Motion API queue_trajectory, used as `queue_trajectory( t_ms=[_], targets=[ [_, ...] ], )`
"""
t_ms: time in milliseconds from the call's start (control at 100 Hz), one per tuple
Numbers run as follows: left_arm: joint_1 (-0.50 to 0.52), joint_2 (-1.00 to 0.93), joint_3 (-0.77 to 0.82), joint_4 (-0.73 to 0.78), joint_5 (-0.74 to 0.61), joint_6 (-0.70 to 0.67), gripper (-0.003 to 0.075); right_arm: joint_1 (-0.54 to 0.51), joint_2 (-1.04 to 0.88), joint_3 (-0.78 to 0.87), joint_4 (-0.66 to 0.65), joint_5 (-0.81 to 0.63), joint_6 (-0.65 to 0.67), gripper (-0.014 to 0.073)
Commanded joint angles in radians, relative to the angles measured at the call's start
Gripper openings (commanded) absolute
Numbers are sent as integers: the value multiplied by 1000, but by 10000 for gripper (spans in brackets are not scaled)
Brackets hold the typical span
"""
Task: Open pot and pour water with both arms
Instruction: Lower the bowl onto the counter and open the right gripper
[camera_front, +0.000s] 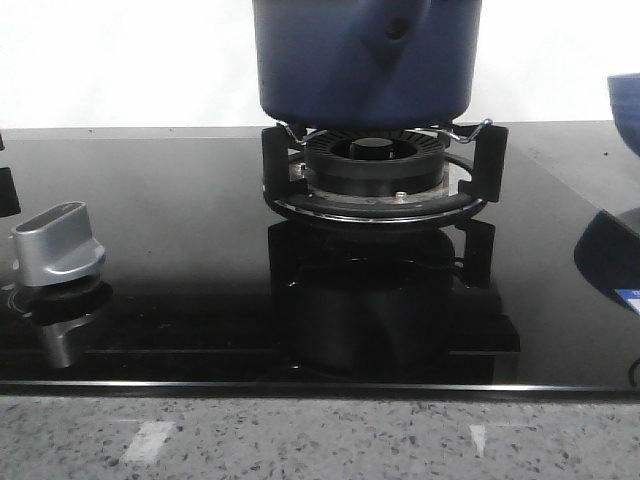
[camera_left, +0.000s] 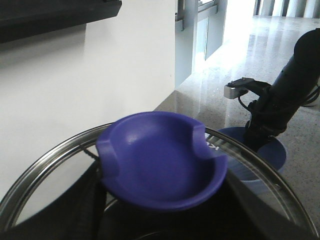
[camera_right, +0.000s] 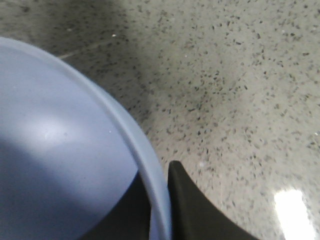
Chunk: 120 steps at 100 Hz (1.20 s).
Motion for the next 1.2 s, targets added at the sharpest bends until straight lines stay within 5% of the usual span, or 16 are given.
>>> queue_trajectory(
  t_ms=[0, 450, 540, 710, 780, 1190],
  targets=[
    [-9, -53, -39, -97, -13, -7, 136, -7, -36, -6, 7, -77, -3, -67],
    [-9, -49, -39, -95, -11, -7, 136, -7, -31, 50, -16, -142, -29, -52],
    [-9, -49, -39, -95, -11, -7, 136, -7, -31, 50, -12, -138, -33, 51],
    [-9, -49, -39, -95, -11, -7, 136, -7, -33, 29, -7, -128, -33, 467],
    [-9, -47, -39, -95, -9, -7, 136, -7, -35, 1, -7, -94, -33, 563],
    [-49, 5, -39, -103, 11, -7, 136, -7, -163, -134, -7, -39, -33, 572]
  ],
)
